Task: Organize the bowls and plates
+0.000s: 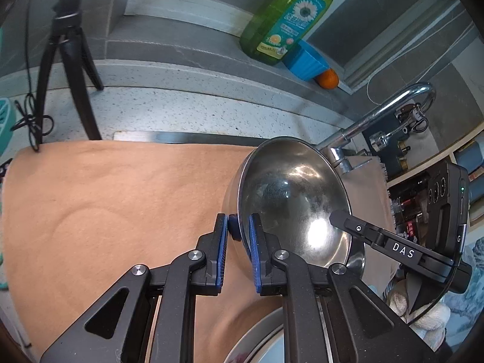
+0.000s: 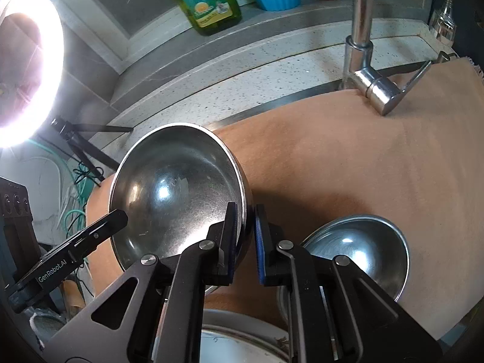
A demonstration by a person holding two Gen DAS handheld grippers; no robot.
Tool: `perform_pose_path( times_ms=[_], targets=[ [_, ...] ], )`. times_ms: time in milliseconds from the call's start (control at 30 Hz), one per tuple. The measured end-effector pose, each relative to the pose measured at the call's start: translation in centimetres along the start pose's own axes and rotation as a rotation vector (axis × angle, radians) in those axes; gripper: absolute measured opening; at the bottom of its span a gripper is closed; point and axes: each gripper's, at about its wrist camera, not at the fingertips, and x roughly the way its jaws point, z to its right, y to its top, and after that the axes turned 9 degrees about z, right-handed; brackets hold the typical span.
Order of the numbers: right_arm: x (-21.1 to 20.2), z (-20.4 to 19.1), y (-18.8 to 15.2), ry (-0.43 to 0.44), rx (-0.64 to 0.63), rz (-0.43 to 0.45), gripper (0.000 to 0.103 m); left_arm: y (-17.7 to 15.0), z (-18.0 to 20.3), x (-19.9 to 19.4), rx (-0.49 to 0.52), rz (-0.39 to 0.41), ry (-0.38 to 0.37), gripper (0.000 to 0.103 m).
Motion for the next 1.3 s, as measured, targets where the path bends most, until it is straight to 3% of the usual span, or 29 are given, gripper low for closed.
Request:
perform_pose_path(
  times_ms=[733, 1300],
  targets=[
    [-1.9, -7.2, -3.9, 0.093, -0.135, -0.026, 0.011, -4.1, -3.4, -7.3, -0.105, 0.099, 0.063, 0.012],
    [-3.0, -10.8, -8.9, 0.166, -0.219, -0.082, 0.011, -8.9, -5.9, -12.0, -0.191, 0.143, 0.132, 0.012]
  ],
)
